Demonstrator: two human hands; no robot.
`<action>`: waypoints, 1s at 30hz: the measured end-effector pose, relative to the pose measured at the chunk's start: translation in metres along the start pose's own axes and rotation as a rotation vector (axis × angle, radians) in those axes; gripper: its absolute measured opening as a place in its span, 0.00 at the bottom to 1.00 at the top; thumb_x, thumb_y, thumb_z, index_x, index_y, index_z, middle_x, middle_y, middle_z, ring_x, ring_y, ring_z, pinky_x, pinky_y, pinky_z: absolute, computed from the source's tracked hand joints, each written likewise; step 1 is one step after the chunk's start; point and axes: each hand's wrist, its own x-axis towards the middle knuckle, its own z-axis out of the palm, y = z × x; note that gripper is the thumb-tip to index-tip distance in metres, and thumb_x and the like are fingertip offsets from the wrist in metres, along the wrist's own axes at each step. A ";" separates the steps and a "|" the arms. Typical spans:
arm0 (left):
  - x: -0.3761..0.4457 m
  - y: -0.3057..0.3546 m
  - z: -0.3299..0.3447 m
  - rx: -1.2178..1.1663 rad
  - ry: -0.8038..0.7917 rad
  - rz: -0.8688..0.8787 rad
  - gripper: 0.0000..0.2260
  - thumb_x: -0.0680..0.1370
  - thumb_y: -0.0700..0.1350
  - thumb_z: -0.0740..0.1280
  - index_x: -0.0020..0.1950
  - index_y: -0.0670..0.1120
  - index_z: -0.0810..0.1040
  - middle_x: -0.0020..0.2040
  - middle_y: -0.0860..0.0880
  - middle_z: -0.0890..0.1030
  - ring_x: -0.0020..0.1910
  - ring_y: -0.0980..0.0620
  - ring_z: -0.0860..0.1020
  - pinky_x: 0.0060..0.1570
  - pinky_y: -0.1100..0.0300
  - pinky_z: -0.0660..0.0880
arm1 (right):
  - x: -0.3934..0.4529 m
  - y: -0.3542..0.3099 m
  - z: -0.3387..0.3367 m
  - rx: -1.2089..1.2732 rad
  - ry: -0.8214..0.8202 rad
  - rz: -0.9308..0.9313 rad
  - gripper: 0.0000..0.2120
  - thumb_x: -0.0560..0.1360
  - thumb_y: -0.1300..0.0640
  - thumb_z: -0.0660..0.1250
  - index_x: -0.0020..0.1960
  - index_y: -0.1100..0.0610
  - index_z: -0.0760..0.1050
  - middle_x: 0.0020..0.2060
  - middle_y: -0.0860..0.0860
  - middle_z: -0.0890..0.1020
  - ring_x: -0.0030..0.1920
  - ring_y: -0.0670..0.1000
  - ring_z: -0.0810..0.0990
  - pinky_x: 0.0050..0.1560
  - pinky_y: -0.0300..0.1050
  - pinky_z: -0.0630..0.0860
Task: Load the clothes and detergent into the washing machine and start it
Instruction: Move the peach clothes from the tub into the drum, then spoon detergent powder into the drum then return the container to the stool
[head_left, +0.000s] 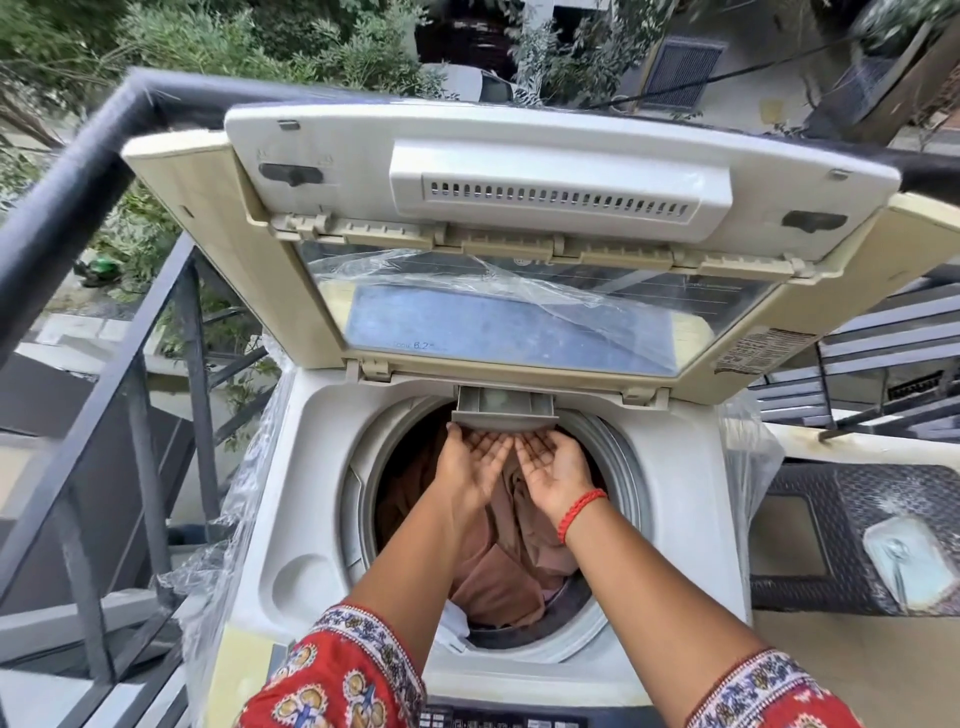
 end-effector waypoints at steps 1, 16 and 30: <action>-0.002 -0.002 -0.004 -0.005 0.001 -0.010 0.30 0.83 0.59 0.51 0.70 0.34 0.66 0.52 0.38 0.75 0.70 0.41 0.69 0.66 0.49 0.68 | -0.003 0.001 -0.003 0.009 0.006 0.000 0.13 0.82 0.61 0.55 0.43 0.61 0.73 0.27 0.55 0.81 0.41 0.51 0.78 0.31 0.40 0.81; -0.014 -0.007 -0.038 0.196 -0.046 -0.024 0.29 0.81 0.62 0.49 0.60 0.38 0.73 0.58 0.36 0.77 0.62 0.41 0.75 0.60 0.51 0.72 | -0.023 0.013 -0.029 -0.027 -0.027 -0.014 0.13 0.83 0.61 0.55 0.46 0.65 0.74 0.30 0.58 0.84 0.46 0.56 0.80 0.62 0.50 0.73; -0.067 -0.100 0.023 1.151 -0.350 0.152 0.13 0.82 0.49 0.61 0.43 0.42 0.74 0.36 0.45 0.77 0.31 0.52 0.77 0.33 0.62 0.74 | -0.088 -0.039 -0.107 -0.147 0.042 -0.567 0.08 0.82 0.63 0.60 0.59 0.61 0.73 0.49 0.57 0.82 0.50 0.53 0.83 0.50 0.44 0.81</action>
